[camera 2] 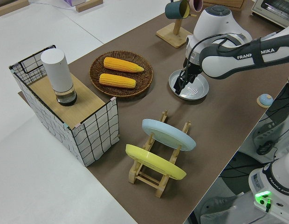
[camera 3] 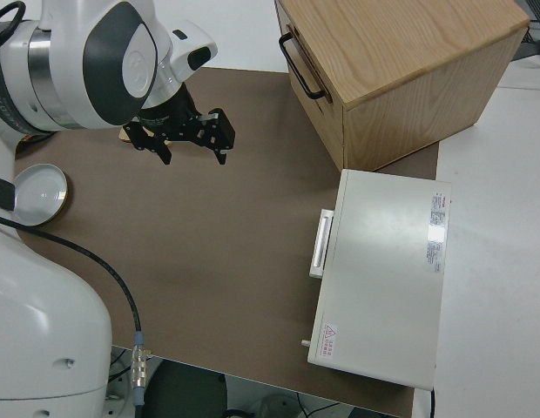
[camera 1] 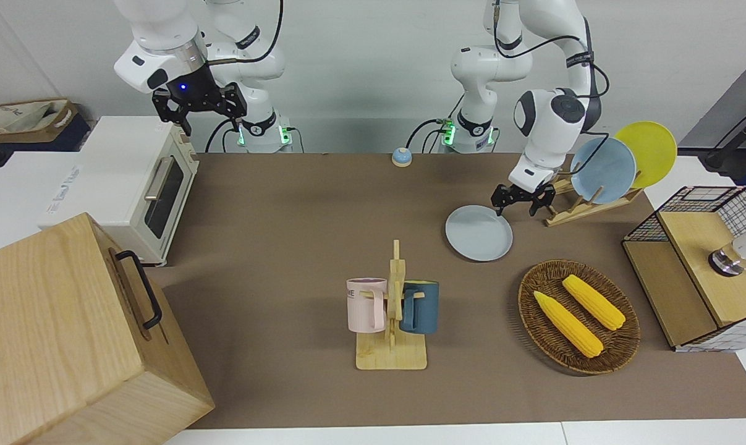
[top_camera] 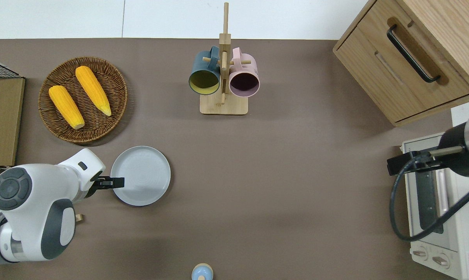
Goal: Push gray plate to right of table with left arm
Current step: 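Lower the left gripper onto the gray plate rim and hook it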
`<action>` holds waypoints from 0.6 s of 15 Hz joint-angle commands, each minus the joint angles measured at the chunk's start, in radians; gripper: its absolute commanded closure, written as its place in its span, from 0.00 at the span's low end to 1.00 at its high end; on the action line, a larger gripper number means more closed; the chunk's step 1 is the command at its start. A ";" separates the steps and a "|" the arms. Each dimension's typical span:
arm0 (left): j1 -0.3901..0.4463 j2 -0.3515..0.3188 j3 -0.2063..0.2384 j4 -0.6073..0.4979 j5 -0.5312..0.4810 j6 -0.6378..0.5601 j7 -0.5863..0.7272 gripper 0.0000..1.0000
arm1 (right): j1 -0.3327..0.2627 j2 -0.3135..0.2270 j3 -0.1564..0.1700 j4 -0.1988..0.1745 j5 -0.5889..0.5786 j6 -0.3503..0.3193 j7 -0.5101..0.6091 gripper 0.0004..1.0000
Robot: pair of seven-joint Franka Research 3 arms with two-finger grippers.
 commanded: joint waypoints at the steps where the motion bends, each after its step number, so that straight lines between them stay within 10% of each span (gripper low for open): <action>1: -0.016 0.041 0.003 -0.030 -0.005 0.079 -0.001 0.01 | -0.019 -0.002 0.016 0.009 0.004 -0.016 0.012 0.02; 9: -0.013 0.108 0.003 -0.032 -0.005 0.164 0.005 0.01 | -0.019 -0.002 0.016 0.009 0.004 -0.016 0.013 0.02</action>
